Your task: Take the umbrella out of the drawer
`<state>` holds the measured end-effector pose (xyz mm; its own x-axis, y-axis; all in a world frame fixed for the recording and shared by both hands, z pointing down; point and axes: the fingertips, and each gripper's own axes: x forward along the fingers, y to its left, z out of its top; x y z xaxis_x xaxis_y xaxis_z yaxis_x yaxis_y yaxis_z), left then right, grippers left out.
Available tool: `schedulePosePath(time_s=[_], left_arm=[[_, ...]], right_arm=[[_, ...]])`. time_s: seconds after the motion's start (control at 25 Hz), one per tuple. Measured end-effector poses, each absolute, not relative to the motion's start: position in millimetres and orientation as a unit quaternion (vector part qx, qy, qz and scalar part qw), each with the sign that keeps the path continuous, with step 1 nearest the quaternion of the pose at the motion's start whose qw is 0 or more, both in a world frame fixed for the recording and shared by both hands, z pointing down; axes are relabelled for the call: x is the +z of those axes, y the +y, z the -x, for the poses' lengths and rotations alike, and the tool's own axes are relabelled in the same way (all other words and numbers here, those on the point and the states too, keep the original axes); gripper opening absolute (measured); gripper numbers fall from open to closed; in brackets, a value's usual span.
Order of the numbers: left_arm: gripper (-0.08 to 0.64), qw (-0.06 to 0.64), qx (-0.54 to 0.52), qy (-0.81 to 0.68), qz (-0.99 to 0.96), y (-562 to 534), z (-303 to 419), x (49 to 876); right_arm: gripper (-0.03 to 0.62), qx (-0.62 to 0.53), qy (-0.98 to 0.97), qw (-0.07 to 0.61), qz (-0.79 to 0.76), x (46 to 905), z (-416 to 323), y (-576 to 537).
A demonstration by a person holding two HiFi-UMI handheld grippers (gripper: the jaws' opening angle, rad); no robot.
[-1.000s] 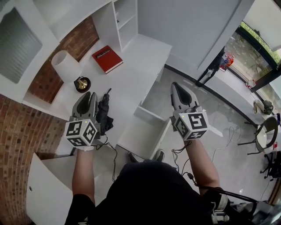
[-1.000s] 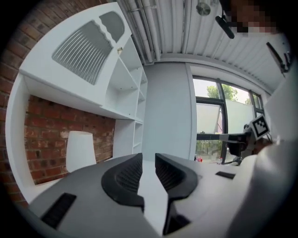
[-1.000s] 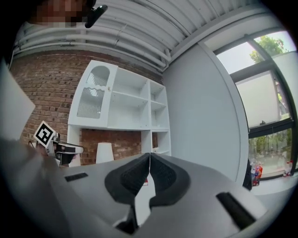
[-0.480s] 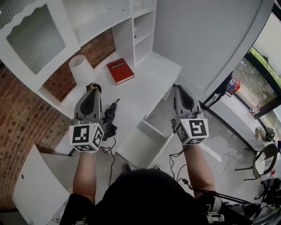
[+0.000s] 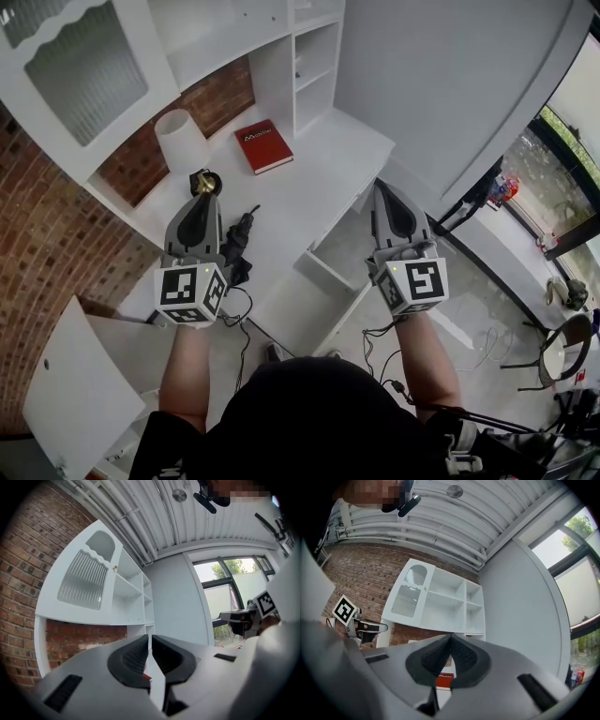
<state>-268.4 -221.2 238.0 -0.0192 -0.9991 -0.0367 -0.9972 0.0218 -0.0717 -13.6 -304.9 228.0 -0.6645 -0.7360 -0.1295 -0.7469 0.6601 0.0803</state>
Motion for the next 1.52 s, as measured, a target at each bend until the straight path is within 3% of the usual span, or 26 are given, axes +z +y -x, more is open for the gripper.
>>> schedulePosePath(time_s=[1.52], left_arm=[[0.026, 0.008, -0.012, 0.723, 0.691, -208, 288, 262]], right_arm=[[0.0, 0.055, 0.914, 0.055, 0.398, 234, 25, -289]])
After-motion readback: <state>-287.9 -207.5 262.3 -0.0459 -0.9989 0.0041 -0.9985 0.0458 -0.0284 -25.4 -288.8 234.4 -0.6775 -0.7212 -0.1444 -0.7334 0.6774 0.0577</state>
